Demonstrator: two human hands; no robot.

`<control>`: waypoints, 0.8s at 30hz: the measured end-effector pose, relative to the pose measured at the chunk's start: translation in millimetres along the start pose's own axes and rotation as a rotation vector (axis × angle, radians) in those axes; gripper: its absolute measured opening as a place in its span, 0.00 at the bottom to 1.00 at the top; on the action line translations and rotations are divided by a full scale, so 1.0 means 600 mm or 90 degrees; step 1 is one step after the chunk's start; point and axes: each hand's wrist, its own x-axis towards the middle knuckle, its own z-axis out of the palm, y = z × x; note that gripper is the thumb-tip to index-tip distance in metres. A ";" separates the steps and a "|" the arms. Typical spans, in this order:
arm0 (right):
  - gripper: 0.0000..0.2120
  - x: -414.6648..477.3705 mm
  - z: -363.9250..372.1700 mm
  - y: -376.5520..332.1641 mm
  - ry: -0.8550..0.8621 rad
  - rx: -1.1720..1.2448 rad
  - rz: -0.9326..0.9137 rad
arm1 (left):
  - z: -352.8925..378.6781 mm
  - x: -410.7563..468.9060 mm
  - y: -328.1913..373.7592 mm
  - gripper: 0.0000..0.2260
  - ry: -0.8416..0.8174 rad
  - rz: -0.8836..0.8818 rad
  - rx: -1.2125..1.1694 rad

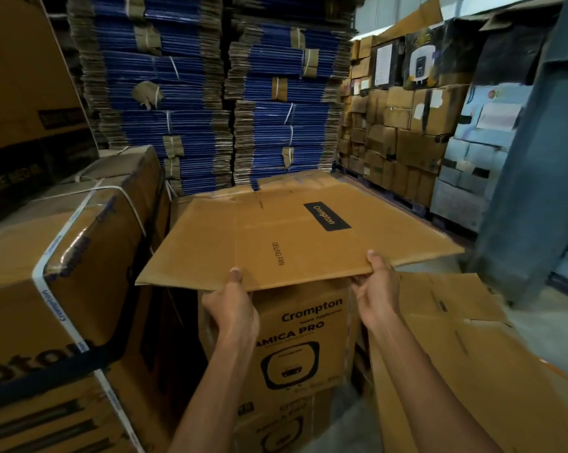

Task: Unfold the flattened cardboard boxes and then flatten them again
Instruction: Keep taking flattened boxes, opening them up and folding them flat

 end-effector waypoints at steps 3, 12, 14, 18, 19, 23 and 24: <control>0.04 -0.012 -0.013 -0.019 0.016 -0.010 -0.038 | 0.005 -0.007 -0.003 0.20 -0.019 -0.026 -0.016; 0.11 -0.026 -0.146 -0.109 0.081 0.030 -0.105 | 0.068 -0.094 -0.106 0.15 -0.088 -0.096 0.021; 0.10 -0.022 -0.189 -0.137 0.092 0.035 -0.114 | 0.084 -0.127 -0.139 0.18 -0.106 -0.113 0.041; 0.08 -0.007 -0.291 -0.193 0.118 0.054 -0.135 | 0.120 -0.203 -0.213 0.18 -0.157 -0.148 0.063; 0.12 -0.003 -0.316 -0.210 0.124 0.061 -0.143 | 0.130 -0.224 -0.231 0.16 -0.168 -0.158 0.060; 0.12 0.011 -0.410 -0.283 0.142 0.063 -0.164 | 0.168 -0.297 -0.314 0.13 -0.190 -0.208 0.041; 0.10 0.016 -0.434 -0.300 0.144 0.060 -0.164 | 0.175 -0.311 -0.337 0.12 -0.195 -0.216 0.042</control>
